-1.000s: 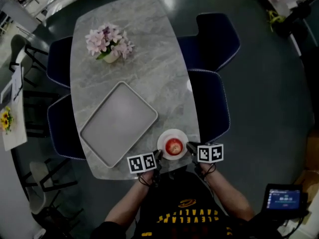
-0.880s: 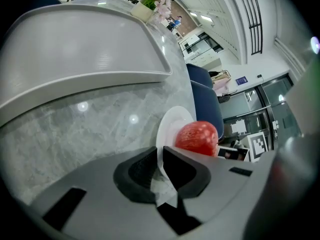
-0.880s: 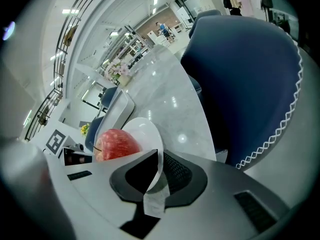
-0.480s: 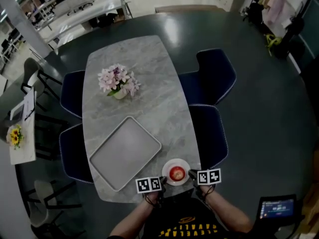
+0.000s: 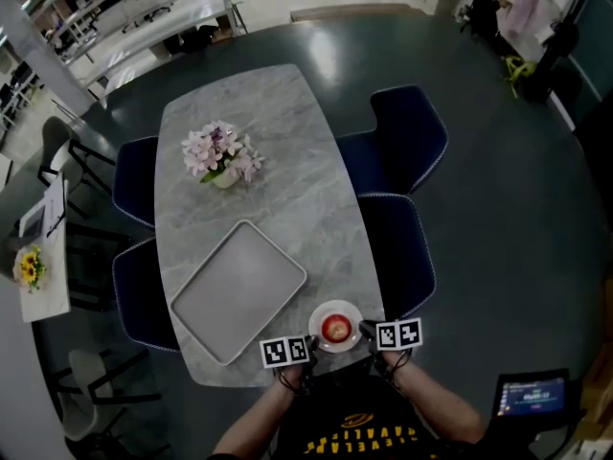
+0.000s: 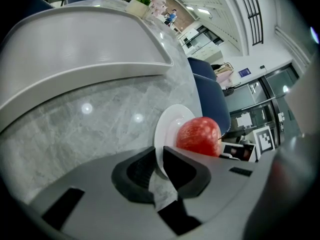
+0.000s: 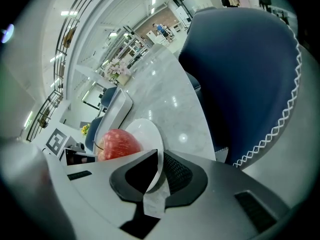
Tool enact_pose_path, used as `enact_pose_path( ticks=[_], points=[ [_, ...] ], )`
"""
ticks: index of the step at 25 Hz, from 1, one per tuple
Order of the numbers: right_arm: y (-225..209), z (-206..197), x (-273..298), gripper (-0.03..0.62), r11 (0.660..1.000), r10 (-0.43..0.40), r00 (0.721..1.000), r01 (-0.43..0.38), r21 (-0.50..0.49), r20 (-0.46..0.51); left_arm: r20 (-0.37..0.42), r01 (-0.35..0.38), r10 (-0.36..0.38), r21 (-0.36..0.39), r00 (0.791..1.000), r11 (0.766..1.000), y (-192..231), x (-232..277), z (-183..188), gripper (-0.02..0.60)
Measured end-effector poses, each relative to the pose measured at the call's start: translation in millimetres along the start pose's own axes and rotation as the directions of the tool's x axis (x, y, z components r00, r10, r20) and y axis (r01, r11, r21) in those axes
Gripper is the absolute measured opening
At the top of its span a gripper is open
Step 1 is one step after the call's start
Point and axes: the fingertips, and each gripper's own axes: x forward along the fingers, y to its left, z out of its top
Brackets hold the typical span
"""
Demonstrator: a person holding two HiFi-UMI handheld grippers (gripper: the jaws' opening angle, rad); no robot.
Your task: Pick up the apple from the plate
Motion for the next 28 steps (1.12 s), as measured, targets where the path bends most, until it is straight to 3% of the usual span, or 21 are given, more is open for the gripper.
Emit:
enact_pose_path(
  ticks=[13, 28],
  points=[
    [-1.6, -1.7, -1.6, 0.044, 0.999, -0.014, 1.000, 0.014, -0.035, 0.023, 0.041, -0.027, 0.025, 0.056, 0.999, 0.998, 3.2, -5.6, 0.5, 0.041],
    [-10.7, 18.5, -37.1, 0.044, 0.993, -0.070, 0.988, 0.082, -0.085, 0.141, 0.134, -0.041, 0.039, 0.011, 0.990, 0.999, 15.6, -35.0, 13.8, 0.041]
  ],
)
